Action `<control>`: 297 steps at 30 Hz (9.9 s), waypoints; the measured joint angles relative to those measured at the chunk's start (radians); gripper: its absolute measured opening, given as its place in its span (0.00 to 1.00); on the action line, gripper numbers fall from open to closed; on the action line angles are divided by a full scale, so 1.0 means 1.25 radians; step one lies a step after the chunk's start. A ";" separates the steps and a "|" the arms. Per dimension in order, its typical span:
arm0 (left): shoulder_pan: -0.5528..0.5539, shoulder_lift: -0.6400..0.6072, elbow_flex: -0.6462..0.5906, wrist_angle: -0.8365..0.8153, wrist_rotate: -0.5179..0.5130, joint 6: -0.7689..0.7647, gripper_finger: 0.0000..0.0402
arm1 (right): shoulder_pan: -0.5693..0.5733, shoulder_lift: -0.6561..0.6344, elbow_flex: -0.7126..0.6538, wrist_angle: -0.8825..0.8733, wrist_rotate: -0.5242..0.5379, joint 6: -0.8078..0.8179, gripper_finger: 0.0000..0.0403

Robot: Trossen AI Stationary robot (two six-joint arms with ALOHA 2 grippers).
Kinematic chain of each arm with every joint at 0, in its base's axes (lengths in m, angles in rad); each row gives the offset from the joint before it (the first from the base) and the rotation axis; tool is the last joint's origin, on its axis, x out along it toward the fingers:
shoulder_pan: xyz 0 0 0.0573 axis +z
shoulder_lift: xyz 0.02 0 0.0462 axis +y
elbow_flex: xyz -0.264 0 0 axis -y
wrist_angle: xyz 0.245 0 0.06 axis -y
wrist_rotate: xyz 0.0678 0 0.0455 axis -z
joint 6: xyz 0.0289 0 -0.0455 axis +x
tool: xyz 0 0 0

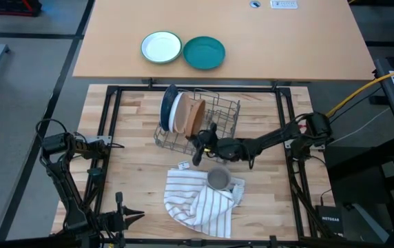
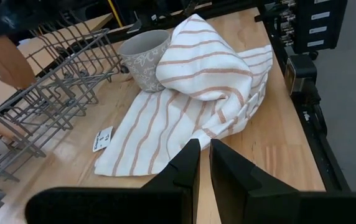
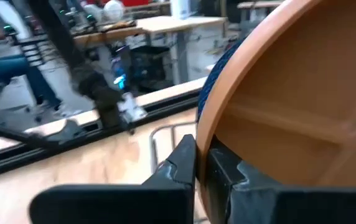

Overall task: Sort dishes
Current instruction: Put the light brown plate into the dish rack, then return to Home Position

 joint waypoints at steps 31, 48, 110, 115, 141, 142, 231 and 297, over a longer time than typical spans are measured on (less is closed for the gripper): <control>0.001 0.000 -0.001 0.000 0.001 0.000 0.07 | -0.098 0.000 -0.011 -0.139 -0.134 0.103 0.03; 0.001 0.000 -0.001 0.000 0.001 0.000 0.07 | -0.142 0.000 -0.010 -0.185 -0.201 0.137 0.03; 0.002 -0.011 -0.001 -0.009 -0.157 0.065 0.07 | -0.127 -0.218 -0.012 -0.506 -0.262 0.021 0.42; -0.001 -0.130 0.000 -0.067 -0.242 0.124 0.07 | -0.075 -0.314 0.015 -0.506 -0.265 -0.122 0.42; 0.155 -0.819 -0.413 -0.519 -0.268 -0.306 0.07 | 0.249 -0.911 -0.162 -0.880 0.281 -0.326 0.42; 0.165 -0.823 -0.439 -0.516 -0.269 -0.339 0.07 | 0.249 -0.931 -0.191 -0.881 0.265 -0.311 0.42; 0.849 -1.424 -0.891 0.667 0.495 0.861 0.07 | 0.248 -1.402 -0.570 -0.855 -0.002 -0.472 0.42; 0.849 -1.420 -0.890 0.587 0.495 0.880 0.07 | 0.248 -1.399 -0.661 -0.854 -0.003 -0.461 0.42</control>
